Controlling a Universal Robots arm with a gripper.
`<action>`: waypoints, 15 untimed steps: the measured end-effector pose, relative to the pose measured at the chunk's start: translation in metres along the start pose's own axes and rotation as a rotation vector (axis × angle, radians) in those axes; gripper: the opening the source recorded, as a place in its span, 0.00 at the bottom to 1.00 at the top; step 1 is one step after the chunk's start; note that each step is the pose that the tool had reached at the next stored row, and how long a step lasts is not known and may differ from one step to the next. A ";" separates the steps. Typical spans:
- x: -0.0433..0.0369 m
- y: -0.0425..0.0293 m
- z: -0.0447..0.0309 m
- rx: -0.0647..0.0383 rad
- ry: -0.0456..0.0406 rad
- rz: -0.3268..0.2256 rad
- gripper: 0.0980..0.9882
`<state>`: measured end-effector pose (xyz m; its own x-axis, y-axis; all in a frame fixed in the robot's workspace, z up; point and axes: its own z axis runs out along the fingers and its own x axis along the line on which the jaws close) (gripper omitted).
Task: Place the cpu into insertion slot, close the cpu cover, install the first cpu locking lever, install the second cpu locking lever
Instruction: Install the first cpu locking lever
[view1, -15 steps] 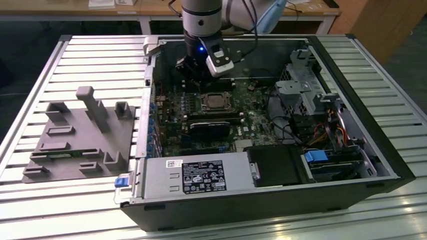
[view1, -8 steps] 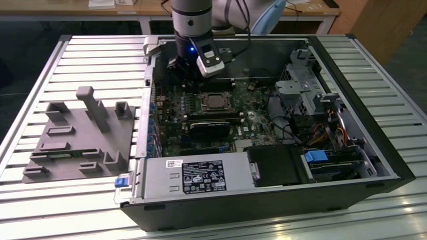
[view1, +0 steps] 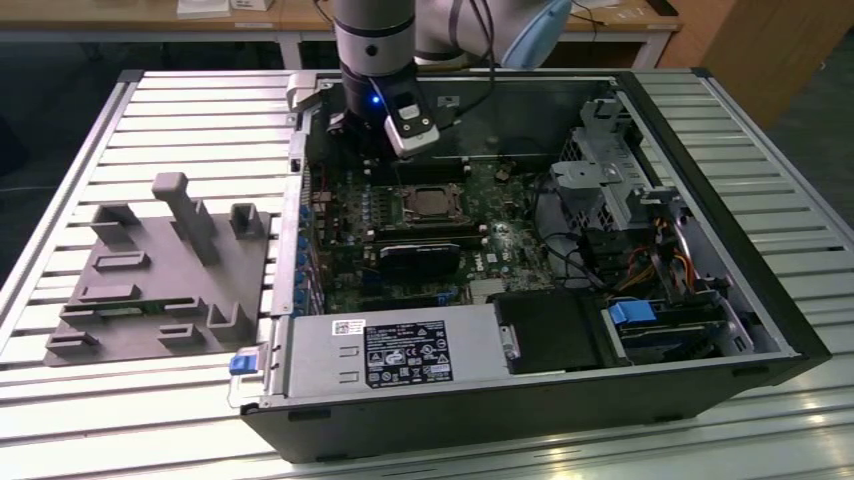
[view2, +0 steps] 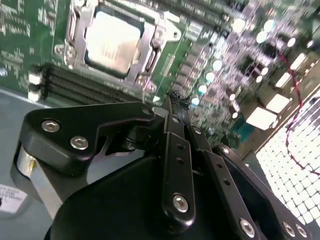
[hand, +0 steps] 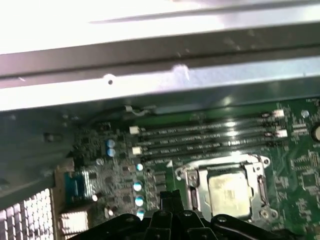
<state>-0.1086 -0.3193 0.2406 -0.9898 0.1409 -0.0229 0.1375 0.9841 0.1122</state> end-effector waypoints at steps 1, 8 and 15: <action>0.0010 -0.0002 0.0000 -0.020 0.0026 0.001 0.00; 0.0041 -0.0008 -0.0002 -0.102 0.0139 0.004 0.00; 0.0017 -0.0006 -0.0001 -0.102 0.0140 0.004 0.00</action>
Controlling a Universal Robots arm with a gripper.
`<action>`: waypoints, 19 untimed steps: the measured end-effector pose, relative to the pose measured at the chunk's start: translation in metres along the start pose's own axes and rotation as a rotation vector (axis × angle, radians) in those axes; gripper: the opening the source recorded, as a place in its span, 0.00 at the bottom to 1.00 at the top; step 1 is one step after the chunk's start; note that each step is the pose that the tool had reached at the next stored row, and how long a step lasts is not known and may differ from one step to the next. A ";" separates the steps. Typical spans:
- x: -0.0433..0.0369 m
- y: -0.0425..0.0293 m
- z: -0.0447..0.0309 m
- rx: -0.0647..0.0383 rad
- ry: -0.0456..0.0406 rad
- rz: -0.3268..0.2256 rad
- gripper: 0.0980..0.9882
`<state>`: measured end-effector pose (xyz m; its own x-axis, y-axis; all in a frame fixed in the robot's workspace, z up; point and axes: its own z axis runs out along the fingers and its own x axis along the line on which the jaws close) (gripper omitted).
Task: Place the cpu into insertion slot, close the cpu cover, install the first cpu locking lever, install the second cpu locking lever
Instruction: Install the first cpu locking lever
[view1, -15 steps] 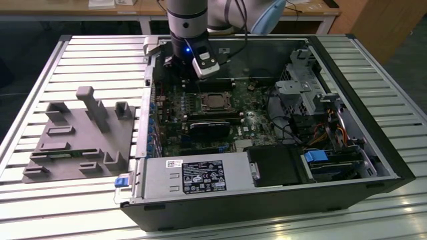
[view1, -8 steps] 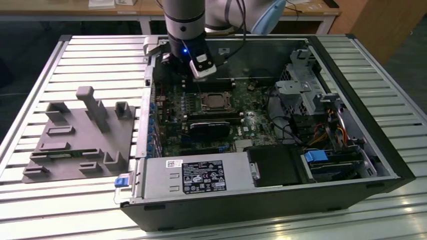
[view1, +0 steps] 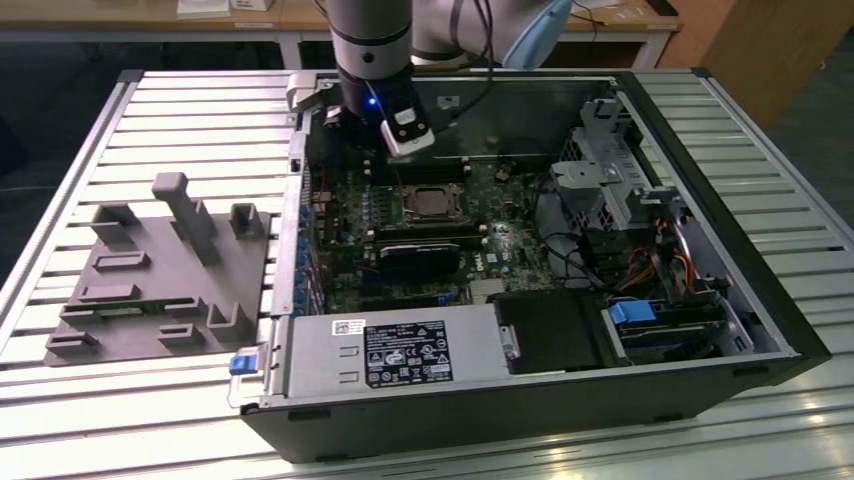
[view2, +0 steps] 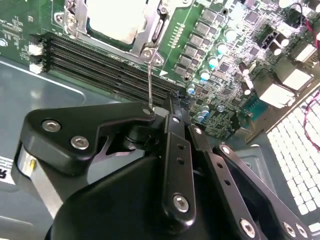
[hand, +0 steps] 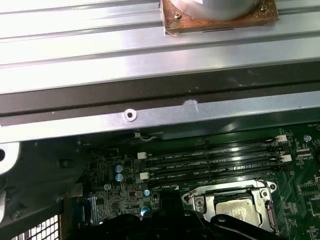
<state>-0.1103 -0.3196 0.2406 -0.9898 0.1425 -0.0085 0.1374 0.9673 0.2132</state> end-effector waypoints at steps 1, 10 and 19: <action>-0.0019 0.0003 0.0001 0.000 0.0001 0.000 0.00; -0.0286 0.0039 0.0013 0.000 0.0003 0.000 0.00; -0.0376 0.0051 0.0021 -0.002 -0.0145 -0.008 0.00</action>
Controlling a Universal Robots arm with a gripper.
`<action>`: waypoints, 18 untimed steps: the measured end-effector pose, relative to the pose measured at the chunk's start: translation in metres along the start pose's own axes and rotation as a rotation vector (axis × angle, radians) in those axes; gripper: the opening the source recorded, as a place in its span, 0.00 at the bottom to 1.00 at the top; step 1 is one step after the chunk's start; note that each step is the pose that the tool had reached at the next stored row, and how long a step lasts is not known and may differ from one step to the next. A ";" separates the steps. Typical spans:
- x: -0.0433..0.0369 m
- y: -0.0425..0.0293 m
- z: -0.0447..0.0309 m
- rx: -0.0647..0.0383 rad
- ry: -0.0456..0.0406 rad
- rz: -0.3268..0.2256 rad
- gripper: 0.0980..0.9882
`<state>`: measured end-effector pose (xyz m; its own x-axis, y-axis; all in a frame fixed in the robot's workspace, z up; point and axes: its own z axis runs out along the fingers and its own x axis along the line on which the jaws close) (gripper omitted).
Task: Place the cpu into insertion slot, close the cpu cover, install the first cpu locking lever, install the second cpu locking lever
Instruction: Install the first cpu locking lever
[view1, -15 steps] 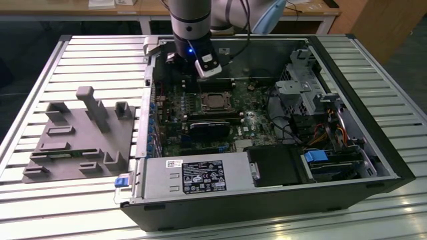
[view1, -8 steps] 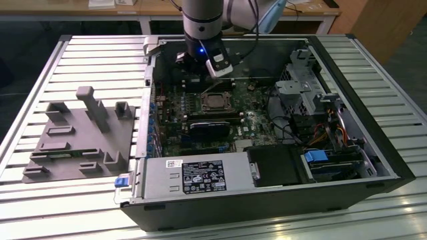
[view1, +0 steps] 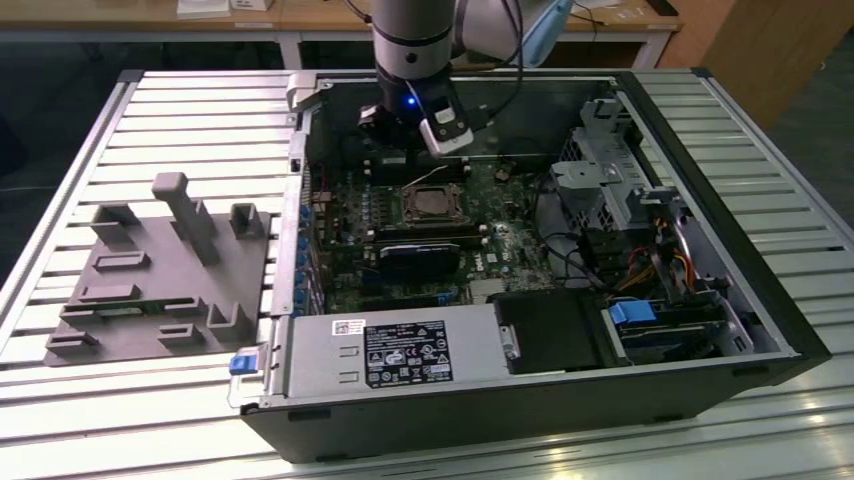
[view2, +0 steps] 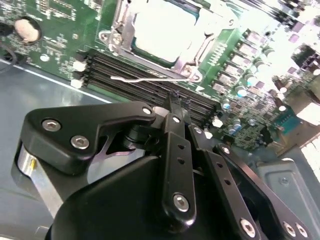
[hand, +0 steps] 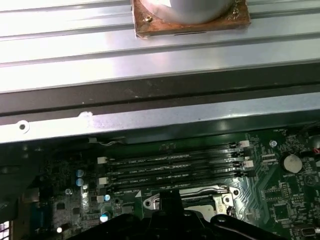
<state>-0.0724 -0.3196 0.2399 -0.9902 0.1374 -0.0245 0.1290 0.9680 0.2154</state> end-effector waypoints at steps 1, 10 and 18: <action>0.0001 -0.0001 0.0002 -0.002 -0.0120 -0.003 0.00; 0.0032 -0.0021 0.0019 -0.016 -0.1104 -0.024 0.00; 0.0044 -0.0026 0.0034 -0.018 -0.1326 -0.029 0.00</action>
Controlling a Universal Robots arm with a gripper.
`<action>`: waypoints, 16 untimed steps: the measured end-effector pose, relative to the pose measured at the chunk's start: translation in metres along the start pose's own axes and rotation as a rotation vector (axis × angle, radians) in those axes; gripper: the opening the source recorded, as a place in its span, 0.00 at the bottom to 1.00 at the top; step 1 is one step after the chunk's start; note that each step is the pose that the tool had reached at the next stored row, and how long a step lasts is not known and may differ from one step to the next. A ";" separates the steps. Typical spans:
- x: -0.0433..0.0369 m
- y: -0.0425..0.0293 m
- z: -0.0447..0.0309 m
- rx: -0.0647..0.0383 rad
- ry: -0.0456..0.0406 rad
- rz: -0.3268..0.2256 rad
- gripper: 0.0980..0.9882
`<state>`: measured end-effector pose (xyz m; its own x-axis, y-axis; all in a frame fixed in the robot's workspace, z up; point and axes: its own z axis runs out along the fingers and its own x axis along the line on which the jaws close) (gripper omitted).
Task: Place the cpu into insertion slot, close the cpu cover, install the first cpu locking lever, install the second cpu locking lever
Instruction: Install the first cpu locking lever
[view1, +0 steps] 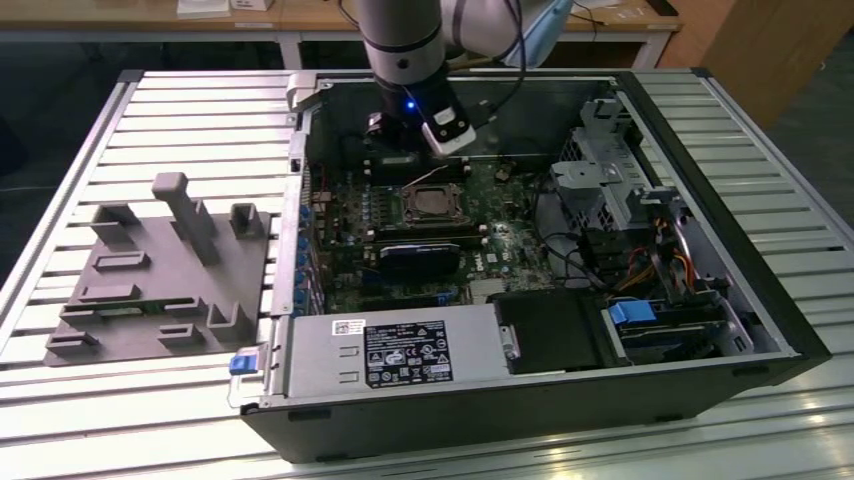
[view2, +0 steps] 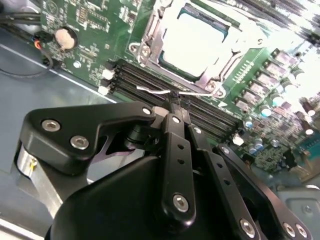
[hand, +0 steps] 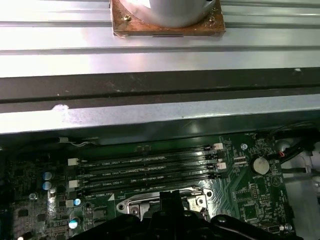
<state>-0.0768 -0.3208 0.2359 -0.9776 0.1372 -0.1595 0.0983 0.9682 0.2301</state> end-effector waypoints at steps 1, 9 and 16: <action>0.0004 -0.0002 0.0006 -0.001 -0.0073 -0.001 0.00; 0.0020 -0.0016 0.0064 -0.008 -0.0568 -0.012 0.00; 0.0032 -0.0012 0.0124 -0.005 -0.0616 -0.009 0.00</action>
<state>-0.0777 -0.3189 0.2232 -0.9652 0.1411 -0.2203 0.0884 0.9684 0.2333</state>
